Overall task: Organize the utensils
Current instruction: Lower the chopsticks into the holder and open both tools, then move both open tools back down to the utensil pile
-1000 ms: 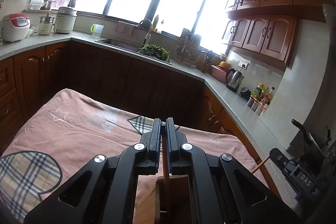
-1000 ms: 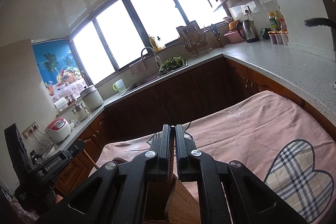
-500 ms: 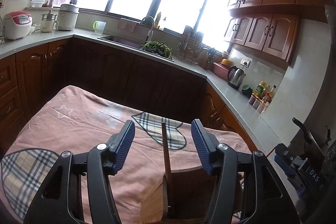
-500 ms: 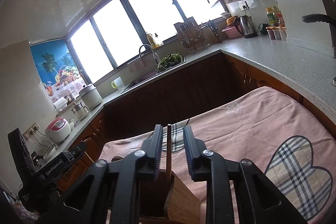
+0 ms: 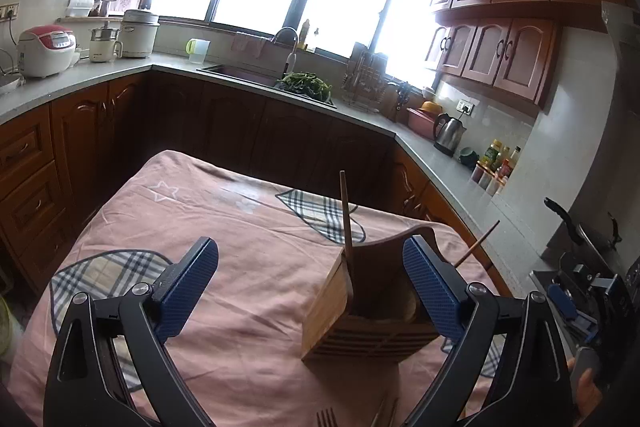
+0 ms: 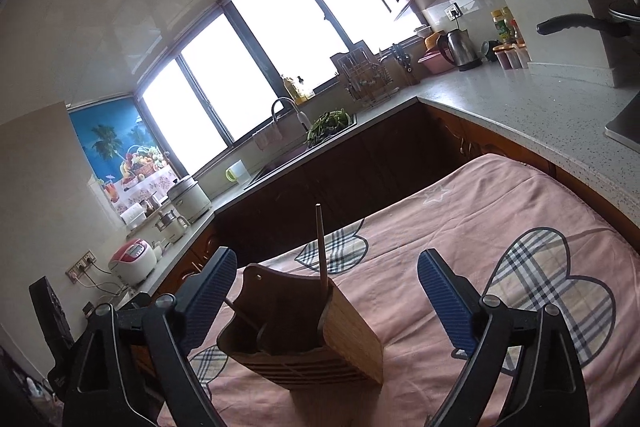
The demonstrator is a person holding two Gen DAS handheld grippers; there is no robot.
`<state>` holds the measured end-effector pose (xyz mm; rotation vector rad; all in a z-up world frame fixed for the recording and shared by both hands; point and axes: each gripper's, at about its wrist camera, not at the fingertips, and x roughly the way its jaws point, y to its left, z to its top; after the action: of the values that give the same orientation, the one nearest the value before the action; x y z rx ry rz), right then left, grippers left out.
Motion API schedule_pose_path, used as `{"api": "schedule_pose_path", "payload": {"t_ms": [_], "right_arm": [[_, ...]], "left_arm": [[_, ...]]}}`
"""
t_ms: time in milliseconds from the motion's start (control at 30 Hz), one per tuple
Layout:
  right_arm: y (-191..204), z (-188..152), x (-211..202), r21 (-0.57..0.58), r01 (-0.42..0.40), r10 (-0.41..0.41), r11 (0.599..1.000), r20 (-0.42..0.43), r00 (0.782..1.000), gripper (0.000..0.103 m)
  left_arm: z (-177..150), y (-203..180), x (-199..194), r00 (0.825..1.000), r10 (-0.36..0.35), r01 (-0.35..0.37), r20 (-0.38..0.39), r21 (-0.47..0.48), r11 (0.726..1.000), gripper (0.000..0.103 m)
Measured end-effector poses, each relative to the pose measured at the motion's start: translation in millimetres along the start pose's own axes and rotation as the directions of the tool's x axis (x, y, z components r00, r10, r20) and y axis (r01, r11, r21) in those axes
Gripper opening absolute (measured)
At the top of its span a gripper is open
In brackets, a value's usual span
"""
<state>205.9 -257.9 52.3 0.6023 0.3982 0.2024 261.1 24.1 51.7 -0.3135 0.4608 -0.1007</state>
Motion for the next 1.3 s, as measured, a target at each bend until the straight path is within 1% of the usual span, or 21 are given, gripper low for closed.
{"api": "schedule_pose_path", "payload": {"t_ms": [167, 400, 667, 933, 1300], "right_arm": [[5, -12, -32, -0.009, -0.005, 0.005, 1.000, -0.007, 1.000, 0.095], [8, -36, -72, -0.048, 0.023, -0.024, 0.999, -0.029, 0.999, 0.095], [-10, -66, -104, -0.043, 0.074, -0.077, 0.996, -0.072, 0.994, 0.095], [-25, -92, -118, -0.030, 0.114, -0.116, 0.993, -0.119, 0.986, 0.095], [-22, -109, -119, -0.044, 0.110, -0.116, 0.993, -0.154, 0.981, 0.095]], "left_arm": [[-21, 5, -26, 1.000, -0.003, 0.003, -0.030, 0.013, 1.000, 0.096], [-47, 11, -55, 0.998, -0.020, 0.022, -0.068, 0.028, 0.999, 0.096], [-80, 11, -73, 0.992, -0.038, 0.045, -0.117, 0.059, 0.997, 0.096], [-105, 6, -78, 0.984, -0.058, 0.070, -0.166, 0.065, 0.995, 0.096], [-120, -2, -73, 0.974, -0.066, 0.090, -0.217, 0.102, 0.991, 0.096]]}}
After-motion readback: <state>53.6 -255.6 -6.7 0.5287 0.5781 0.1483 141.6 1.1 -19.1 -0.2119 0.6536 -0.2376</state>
